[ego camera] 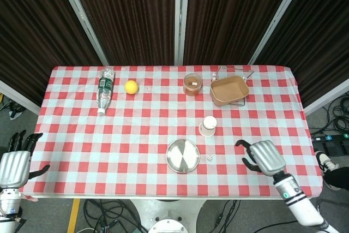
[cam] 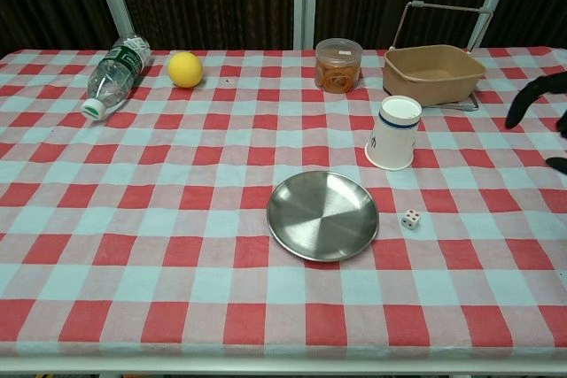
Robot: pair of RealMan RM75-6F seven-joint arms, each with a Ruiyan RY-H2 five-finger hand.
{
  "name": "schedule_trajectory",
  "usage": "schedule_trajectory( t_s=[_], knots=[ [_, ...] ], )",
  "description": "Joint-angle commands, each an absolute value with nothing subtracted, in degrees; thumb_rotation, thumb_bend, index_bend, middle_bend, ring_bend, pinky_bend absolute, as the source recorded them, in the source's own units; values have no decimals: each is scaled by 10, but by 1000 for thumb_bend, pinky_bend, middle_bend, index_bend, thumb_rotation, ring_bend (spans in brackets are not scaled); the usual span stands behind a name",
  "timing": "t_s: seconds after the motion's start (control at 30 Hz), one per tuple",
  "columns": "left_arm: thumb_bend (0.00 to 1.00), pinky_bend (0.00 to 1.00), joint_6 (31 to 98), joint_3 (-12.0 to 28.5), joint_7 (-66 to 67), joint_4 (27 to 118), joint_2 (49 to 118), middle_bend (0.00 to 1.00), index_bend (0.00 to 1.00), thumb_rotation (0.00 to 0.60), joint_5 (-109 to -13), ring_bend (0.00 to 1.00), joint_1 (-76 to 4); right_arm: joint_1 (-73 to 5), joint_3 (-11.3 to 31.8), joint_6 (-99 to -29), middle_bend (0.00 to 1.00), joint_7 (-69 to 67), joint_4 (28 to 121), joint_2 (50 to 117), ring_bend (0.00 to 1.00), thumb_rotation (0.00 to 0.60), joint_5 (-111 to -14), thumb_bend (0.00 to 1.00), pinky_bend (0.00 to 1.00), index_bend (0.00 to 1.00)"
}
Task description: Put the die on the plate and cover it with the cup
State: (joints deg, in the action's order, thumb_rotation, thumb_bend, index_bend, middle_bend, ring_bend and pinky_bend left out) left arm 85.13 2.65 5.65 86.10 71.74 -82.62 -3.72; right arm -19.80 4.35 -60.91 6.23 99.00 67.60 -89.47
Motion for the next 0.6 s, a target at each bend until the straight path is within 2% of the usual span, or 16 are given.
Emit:
schedule_trajectory(
  t_s=[0.03,0.2,0.4,0.6],
  knots=[
    [77,26,850,26,56,860,718,159,163,600,-826,21,-37,-274,58,-509,922,103,968,721,853,600,-850,266,832,397],
    [77,27,848,27,55,860,717,159,163,600,-824,21,-38,-321,61,-448,965,137,931,767,893,600,-813,241,869,417],
    [77,26,847,26,54,861,716,159,163,600,-822,21,-37,-354,57,-420,973,171,889,813,897,600,-788,237,871,420],
    [77,27,846,27,51,860,716,159,163,600,-822,21,-37,-372,47,-405,973,197,867,831,897,600,-762,238,871,422]
  ],
)
